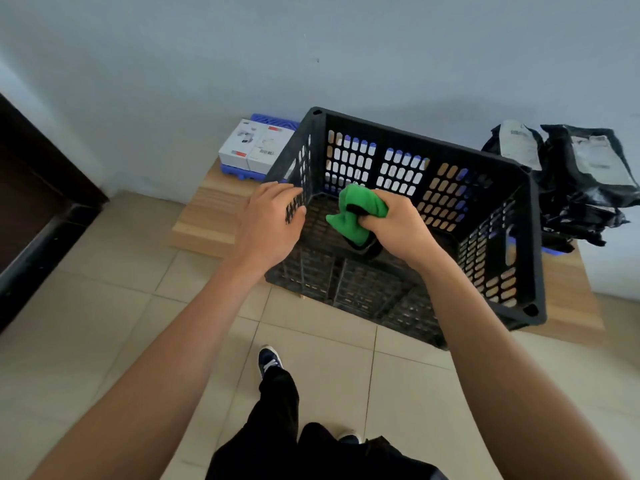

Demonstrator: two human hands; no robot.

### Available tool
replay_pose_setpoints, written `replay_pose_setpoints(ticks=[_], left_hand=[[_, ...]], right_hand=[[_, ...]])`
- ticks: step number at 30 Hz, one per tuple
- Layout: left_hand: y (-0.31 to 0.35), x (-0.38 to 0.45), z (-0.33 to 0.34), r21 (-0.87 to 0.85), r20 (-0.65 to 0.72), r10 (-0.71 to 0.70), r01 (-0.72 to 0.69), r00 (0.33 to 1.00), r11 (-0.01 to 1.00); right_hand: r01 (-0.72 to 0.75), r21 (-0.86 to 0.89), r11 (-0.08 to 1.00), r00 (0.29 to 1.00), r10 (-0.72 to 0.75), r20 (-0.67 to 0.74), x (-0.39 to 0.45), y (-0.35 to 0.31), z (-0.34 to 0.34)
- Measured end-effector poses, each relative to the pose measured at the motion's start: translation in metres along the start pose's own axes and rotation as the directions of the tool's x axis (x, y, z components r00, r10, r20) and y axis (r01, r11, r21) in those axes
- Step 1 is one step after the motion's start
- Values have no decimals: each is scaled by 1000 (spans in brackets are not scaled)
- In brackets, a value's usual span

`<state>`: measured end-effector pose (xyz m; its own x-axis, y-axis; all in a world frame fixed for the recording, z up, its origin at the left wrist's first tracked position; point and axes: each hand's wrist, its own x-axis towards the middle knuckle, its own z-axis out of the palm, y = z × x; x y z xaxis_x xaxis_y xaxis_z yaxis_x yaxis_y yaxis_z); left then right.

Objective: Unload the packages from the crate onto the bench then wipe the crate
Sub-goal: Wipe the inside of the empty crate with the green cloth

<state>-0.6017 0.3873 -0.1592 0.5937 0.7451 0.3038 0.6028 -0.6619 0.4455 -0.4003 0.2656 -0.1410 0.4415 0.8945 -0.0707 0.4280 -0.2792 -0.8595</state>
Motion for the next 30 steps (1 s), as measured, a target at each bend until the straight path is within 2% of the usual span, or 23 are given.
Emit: replay_pose_setpoints(ticks=[5,9,12,16,19,21,25,30], left_hand=[[-31,62,-4,-95,11,-35,36,999,995],[-56,104,5,-161,97,-50,66,994,985],[-70,124,15,-178,159,-60,89,985,980],[-78,140,26,-233,259,-222,284,940,930],[-81,148,32,-270,332,-254,349,909,897],[-77,151,35,-305,363,-252,370,897,877],[-63,146,41,-276,256,-283,351,924,895],[-58,144,43,-215,193,-263,302,945,929]], right_hand=[[-109,233,966,989,129,-74,81,-6,25],[-243,433,868,944,314,-100,135,3,44],[-247,513,822,916,371,-154,165,12,56],[-171,530,831,909,340,-240,196,13,74],[-141,458,878,895,311,-320,215,2,88],[-121,471,874,892,303,-334,223,-8,98],[-112,496,861,950,240,-202,219,-17,127],[-47,380,924,968,136,-211,208,12,133]])
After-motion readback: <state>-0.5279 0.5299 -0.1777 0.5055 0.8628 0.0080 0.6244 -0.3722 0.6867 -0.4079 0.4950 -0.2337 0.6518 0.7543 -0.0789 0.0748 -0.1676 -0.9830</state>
